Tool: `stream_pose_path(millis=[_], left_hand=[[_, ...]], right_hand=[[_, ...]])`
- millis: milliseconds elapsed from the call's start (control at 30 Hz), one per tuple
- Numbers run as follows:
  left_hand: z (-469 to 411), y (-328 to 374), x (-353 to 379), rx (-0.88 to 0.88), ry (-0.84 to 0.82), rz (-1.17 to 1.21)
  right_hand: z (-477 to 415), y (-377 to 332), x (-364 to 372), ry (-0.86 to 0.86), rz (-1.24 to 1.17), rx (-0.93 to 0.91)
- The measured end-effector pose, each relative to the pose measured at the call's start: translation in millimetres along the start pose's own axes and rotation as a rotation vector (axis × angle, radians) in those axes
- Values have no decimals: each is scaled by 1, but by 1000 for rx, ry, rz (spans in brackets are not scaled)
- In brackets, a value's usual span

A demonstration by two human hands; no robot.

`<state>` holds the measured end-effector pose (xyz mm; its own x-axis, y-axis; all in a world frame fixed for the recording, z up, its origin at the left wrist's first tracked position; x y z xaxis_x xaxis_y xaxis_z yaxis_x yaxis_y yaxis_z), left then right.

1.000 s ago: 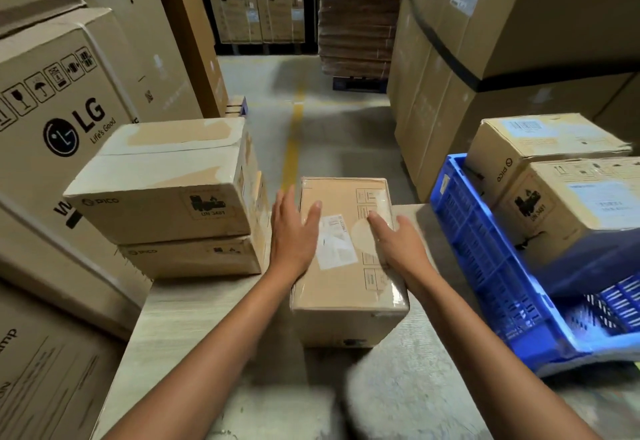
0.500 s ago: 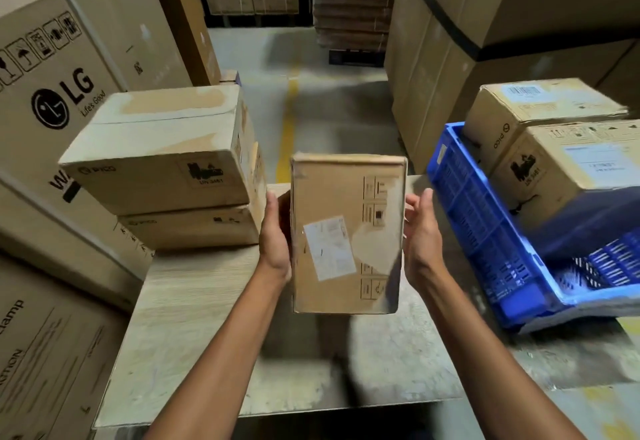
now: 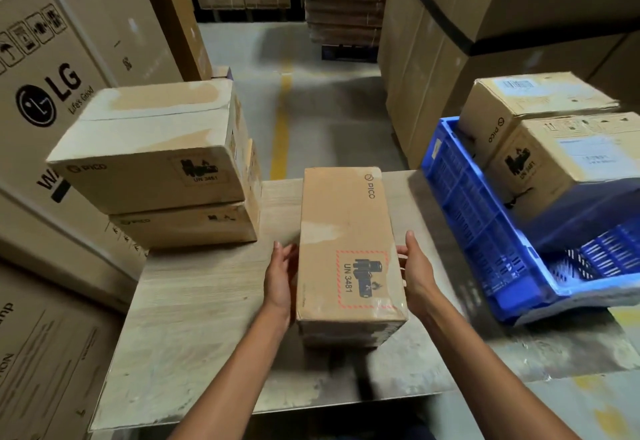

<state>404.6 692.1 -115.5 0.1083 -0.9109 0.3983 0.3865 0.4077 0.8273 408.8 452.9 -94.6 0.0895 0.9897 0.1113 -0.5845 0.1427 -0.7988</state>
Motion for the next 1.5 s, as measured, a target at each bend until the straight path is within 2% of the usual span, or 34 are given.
stream_pose_path(millis=[100,200,333,467,600,733,833,933,1200,1267,1367,1433,1500], left_hand=[[-27,14,0,-81,18,-58],[-59,26,3,-199,-1,-80],[-71,41,20,-275,-148,-117],[-58,61,30,-215,-182,-83],[-49,83,30,-58,-180,-22],[-33,104,47,47,-185,2],[-26,107,60,96,-262,19],[-21,105,57,156,-228,37],[-12,78,36,107,-157,65],[-9,76,35,92,-153,7],[-5,83,31,105,-32,-156],[-3,88,30,114,22,-216],[2,97,37,150,-5,-365]], right_hand=[[-7,-27,3,-17,33,-33],[-12,-53,14,-73,66,11],[-14,-66,31,-156,25,26],[-4,-74,25,-98,16,-39],[6,-94,19,-65,-28,-158],[5,-100,22,-72,-81,-196],[2,-100,28,-99,-112,-217],[4,-94,32,-117,-119,-237],[18,-77,34,-110,-87,-172],[26,-80,35,-105,-69,-183],[34,-90,33,-67,-18,-255],[38,-97,32,-28,82,-340],[46,-100,35,16,268,-433]])
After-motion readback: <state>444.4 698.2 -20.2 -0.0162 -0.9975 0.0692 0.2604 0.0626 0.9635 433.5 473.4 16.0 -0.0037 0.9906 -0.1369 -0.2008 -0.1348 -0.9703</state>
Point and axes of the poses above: each hand's wrist, its own z-axis away from the middle knuckle, its own x-axis out of the palm, y = z × x, the point moved 6 cm from there along -z, towards the middle knuckle, and after that the axes turned 14 degrees about -y, right-handed, at the moved point
